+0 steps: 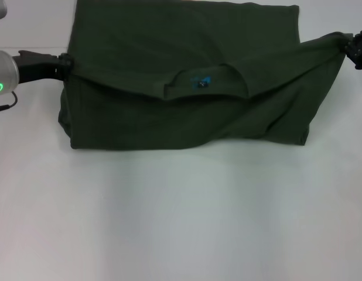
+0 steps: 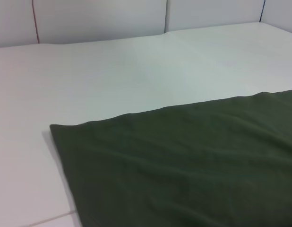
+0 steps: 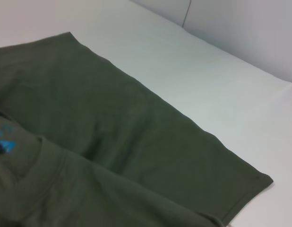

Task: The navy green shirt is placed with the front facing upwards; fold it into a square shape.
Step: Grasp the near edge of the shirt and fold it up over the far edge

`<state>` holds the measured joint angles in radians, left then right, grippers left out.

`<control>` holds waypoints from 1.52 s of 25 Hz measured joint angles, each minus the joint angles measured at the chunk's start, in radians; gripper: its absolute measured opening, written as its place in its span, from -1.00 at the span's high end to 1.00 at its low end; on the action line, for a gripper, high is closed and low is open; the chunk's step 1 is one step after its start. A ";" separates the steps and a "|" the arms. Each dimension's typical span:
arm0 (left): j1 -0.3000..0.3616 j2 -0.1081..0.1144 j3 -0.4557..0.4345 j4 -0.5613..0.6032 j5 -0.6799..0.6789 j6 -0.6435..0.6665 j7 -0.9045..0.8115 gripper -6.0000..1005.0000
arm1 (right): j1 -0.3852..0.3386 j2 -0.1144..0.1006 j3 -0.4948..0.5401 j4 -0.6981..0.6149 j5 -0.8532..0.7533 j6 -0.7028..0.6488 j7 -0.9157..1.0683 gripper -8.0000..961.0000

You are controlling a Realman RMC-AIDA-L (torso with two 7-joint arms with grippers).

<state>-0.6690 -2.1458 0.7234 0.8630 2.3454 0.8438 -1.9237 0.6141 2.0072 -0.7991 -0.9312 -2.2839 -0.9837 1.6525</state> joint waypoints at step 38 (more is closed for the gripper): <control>-0.087 -0.011 0.148 -0.200 -0.022 -0.337 0.069 0.92 | 0.091 0.015 -0.001 0.185 0.032 0.168 -0.151 0.79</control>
<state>-0.7558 -2.1569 0.8712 0.6630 2.3237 0.5071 -1.8546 0.7049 2.0224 -0.7997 -0.7458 -2.2521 -0.8155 1.5014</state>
